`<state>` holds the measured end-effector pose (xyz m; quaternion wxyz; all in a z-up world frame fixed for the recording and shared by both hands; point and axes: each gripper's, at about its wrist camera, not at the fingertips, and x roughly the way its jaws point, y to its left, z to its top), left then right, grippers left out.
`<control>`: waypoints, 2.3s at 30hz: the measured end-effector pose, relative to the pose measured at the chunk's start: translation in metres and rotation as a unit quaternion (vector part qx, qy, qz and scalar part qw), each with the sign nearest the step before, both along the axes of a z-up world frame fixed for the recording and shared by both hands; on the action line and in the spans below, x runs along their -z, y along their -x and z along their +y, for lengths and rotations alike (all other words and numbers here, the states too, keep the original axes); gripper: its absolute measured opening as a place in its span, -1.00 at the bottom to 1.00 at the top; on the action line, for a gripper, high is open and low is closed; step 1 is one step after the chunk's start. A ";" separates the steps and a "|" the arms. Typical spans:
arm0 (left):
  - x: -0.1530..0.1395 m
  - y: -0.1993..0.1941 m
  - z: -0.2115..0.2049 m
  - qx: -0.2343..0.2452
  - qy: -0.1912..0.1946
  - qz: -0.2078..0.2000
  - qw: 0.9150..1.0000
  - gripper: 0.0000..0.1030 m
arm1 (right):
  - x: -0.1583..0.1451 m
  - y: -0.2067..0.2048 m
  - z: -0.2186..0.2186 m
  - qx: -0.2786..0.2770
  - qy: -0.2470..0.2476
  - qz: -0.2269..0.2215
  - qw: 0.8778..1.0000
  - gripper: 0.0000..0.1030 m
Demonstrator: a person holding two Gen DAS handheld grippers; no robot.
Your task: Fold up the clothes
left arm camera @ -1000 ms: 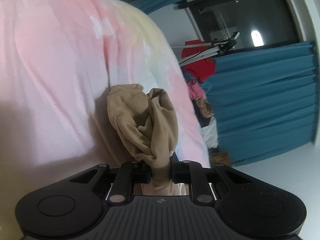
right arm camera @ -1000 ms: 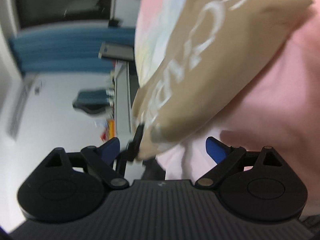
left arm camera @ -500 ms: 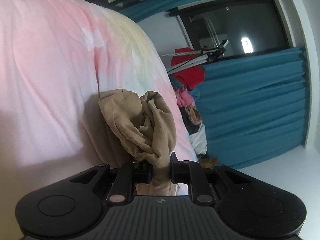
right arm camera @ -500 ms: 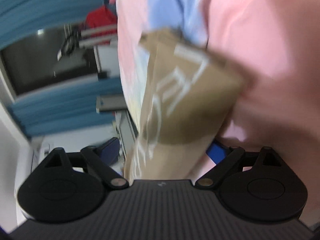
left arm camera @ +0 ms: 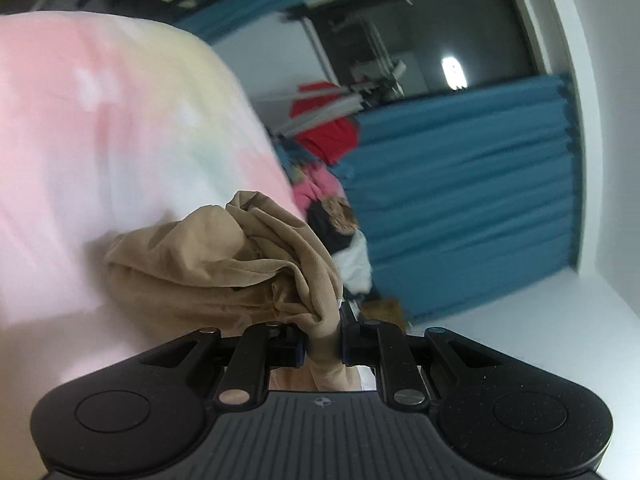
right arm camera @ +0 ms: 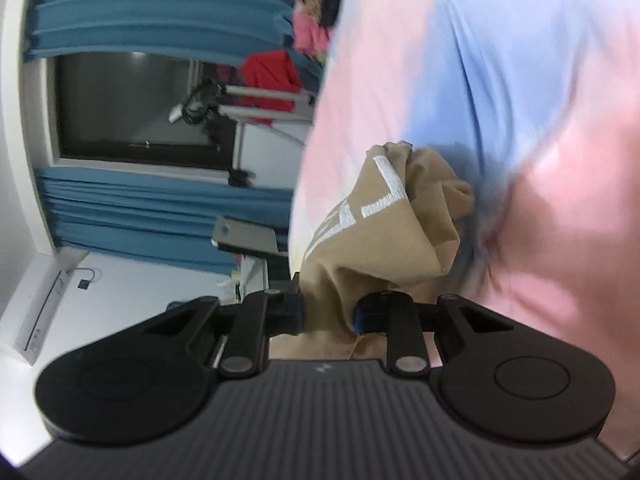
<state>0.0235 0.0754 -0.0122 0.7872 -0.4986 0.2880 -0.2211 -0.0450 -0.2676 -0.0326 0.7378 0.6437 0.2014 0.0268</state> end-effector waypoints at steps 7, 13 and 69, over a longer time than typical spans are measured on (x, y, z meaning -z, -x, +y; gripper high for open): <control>-0.034 -0.085 -0.128 0.085 -0.004 0.038 0.996 -0.69 | -0.054 -0.017 -0.111 0.060 0.056 0.024 0.996 -0.51; -0.058 -0.169 -0.268 0.134 -0.057 0.024 0.989 -0.69 | -0.081 -0.043 -0.220 0.115 0.121 0.044 0.985 -0.50; -0.146 0.107 -0.213 0.171 -0.426 -0.332 0.824 0.99 | -0.124 0.139 -0.038 0.142 0.565 0.041 0.812 1.00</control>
